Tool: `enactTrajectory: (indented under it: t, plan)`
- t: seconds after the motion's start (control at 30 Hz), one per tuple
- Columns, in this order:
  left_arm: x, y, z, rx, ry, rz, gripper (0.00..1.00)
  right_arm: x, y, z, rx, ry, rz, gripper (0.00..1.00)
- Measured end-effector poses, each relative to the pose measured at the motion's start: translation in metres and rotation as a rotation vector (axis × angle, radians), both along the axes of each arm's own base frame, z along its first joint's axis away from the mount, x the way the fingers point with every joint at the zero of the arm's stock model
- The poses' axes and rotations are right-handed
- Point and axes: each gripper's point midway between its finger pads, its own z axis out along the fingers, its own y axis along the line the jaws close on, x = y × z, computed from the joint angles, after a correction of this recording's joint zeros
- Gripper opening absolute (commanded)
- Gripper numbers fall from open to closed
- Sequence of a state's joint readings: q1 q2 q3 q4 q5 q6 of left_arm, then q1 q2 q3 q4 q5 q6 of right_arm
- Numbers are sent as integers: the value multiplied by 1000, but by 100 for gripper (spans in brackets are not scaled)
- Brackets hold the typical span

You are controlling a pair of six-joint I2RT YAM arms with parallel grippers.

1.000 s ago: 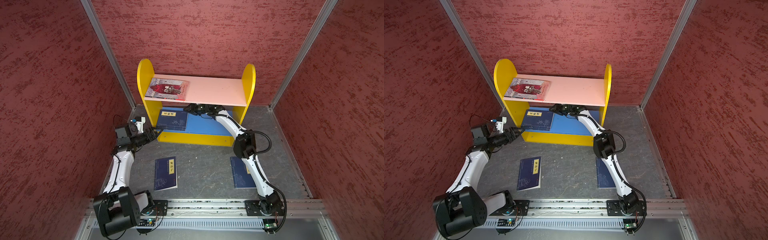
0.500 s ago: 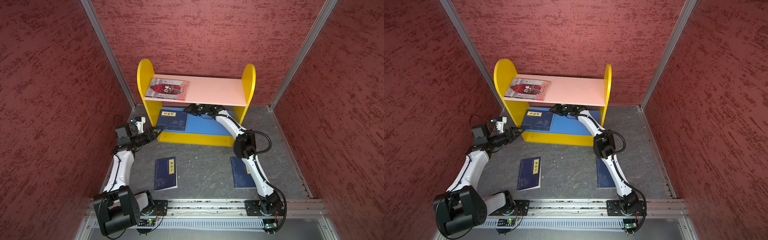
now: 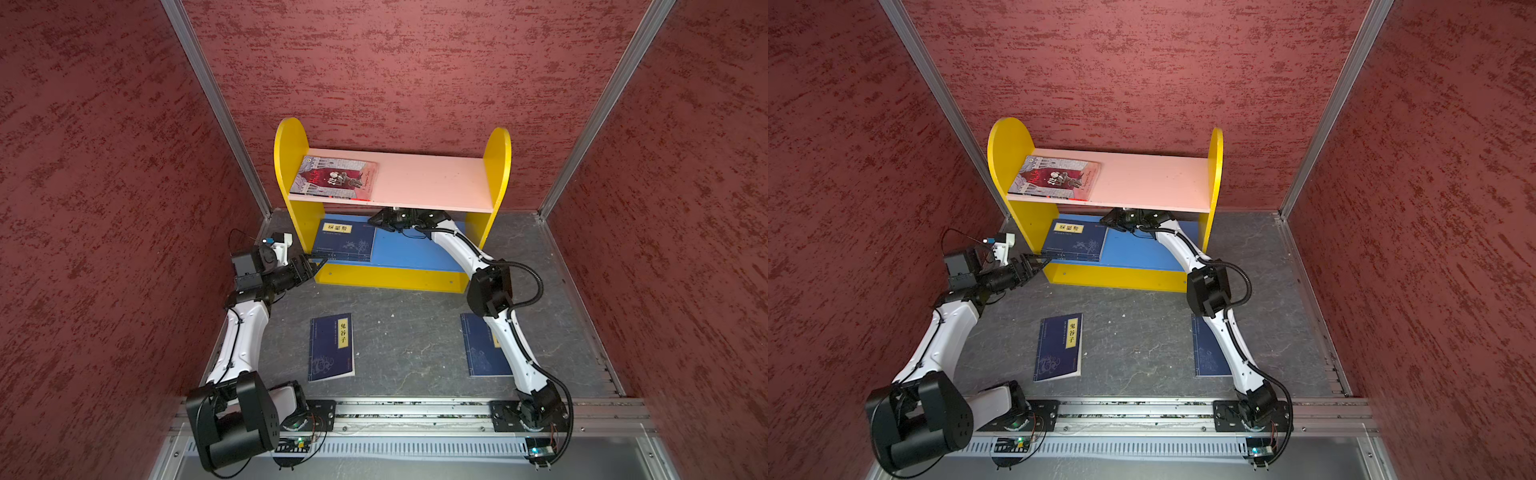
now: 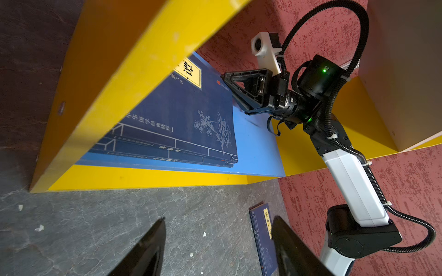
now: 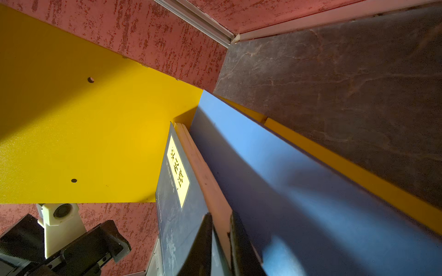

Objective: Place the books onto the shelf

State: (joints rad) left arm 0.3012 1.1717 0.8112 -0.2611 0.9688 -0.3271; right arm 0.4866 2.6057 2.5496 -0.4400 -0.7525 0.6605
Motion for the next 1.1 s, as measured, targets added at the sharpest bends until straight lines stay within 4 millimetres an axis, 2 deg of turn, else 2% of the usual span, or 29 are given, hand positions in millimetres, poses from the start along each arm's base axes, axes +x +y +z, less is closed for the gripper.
enactTrajectory:
  t: [0.07, 0.17, 0.3, 0.43, 0.7, 1.1]
  plan:
    - [0, -1, 0, 3, -2, -2, 70, -1, 0, 0, 0, -2, 4, 20]
    - [0, 0, -1, 10, 1, 2, 70, -1, 0, 2, -2, -7, 4, 37]
    - [2, 5, -5, 14, 40, 47, 70, 5, -2, 2, -23, -37, -26, 44]
    - [2, 6, -5, -13, 78, 83, 70, 15, -6, 3, -38, -61, -73, 44]
    - [3, -4, -6, -65, 128, 84, 70, 26, -14, 6, -23, -48, -127, 35]
    - [5, -8, -6, -86, 143, 84, 70, 17, -17, -9, -64, 12, -109, 29]
